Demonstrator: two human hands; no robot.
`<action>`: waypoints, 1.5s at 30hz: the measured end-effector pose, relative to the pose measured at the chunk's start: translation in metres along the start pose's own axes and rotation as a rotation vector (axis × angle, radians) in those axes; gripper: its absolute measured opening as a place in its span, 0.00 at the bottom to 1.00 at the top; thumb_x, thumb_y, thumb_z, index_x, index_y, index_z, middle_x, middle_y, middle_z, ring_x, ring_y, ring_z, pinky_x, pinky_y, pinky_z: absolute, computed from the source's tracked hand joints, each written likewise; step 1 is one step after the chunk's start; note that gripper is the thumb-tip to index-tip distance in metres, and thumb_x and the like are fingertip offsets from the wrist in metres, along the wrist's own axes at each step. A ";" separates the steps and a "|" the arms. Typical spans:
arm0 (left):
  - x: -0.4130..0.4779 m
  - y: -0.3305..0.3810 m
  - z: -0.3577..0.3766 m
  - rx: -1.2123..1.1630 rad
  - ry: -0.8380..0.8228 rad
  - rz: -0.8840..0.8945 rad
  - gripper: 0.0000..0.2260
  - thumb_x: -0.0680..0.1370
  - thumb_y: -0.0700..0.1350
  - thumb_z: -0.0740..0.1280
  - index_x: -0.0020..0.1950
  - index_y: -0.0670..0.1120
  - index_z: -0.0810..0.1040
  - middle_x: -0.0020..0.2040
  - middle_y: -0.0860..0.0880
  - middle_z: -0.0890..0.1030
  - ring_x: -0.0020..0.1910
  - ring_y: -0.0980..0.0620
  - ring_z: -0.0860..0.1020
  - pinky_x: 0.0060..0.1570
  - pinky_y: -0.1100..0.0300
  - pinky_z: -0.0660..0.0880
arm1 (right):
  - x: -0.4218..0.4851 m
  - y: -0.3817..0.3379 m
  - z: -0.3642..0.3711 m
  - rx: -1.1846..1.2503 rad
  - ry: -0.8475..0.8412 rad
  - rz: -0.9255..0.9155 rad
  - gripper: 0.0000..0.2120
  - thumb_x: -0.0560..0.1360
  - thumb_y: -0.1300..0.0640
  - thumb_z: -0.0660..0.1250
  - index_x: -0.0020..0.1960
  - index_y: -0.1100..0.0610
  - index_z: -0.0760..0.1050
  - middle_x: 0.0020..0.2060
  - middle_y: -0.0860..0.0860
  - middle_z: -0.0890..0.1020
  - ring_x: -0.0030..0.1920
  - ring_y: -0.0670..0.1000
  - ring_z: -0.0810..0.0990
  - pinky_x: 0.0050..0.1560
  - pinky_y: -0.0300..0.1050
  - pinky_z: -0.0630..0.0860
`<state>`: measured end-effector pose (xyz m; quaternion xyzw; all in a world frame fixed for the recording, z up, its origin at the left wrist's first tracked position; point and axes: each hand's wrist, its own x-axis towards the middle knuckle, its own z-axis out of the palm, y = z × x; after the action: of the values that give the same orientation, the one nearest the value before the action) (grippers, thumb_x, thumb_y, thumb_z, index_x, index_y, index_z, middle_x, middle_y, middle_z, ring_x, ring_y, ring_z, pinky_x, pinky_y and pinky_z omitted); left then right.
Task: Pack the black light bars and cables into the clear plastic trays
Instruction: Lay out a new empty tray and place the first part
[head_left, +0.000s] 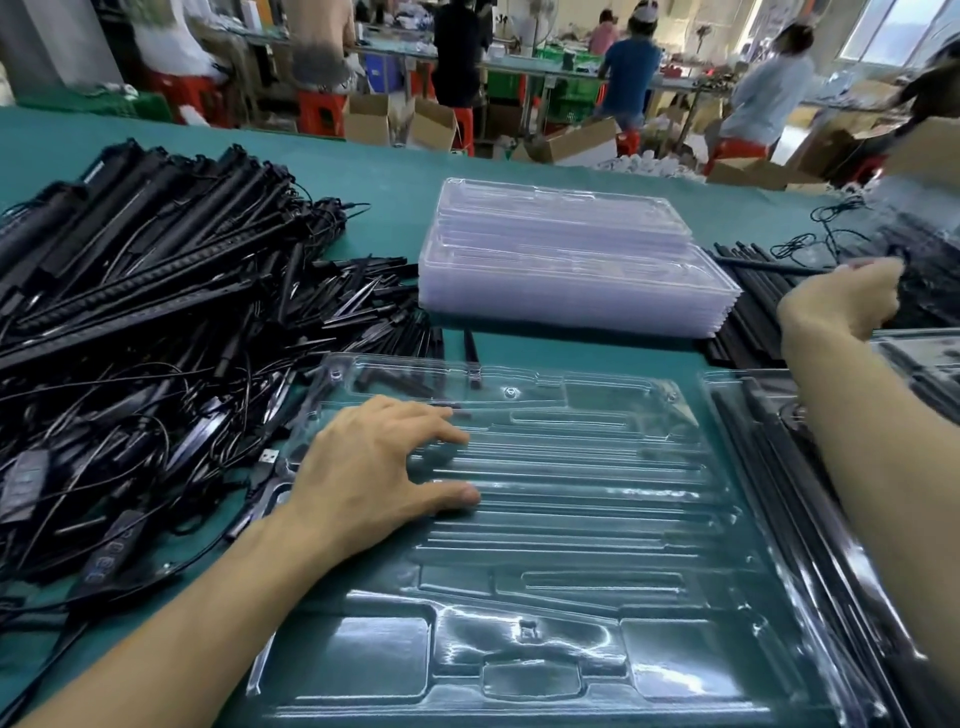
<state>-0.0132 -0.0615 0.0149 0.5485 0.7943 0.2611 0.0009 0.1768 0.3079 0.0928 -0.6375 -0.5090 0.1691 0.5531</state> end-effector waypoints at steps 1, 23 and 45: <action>0.000 0.000 0.000 -0.007 0.004 -0.001 0.31 0.62 0.78 0.60 0.55 0.62 0.82 0.61 0.64 0.79 0.61 0.59 0.75 0.62 0.52 0.71 | -0.001 -0.006 -0.005 0.149 0.064 -0.014 0.12 0.77 0.65 0.51 0.52 0.54 0.70 0.56 0.54 0.77 0.46 0.46 0.74 0.49 0.37 0.73; -0.011 0.027 -0.036 -1.346 0.065 -0.641 0.06 0.80 0.45 0.67 0.47 0.43 0.75 0.40 0.44 0.86 0.32 0.51 0.83 0.27 0.63 0.78 | -0.185 0.045 -0.156 0.469 -0.826 0.202 0.10 0.82 0.61 0.59 0.48 0.59 0.77 0.32 0.50 0.77 0.29 0.44 0.73 0.28 0.36 0.71; 0.001 0.031 -0.037 -1.677 0.252 -0.324 0.08 0.80 0.50 0.60 0.49 0.47 0.76 0.51 0.43 0.85 0.51 0.42 0.84 0.50 0.45 0.81 | -0.197 0.039 -0.144 0.203 -1.142 -0.203 0.07 0.75 0.62 0.72 0.46 0.50 0.83 0.42 0.46 0.86 0.46 0.45 0.83 0.49 0.41 0.77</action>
<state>0.0027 -0.0680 0.0601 0.2135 0.4018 0.8168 0.3548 0.2234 0.0714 0.0383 -0.3376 -0.7660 0.4797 0.2631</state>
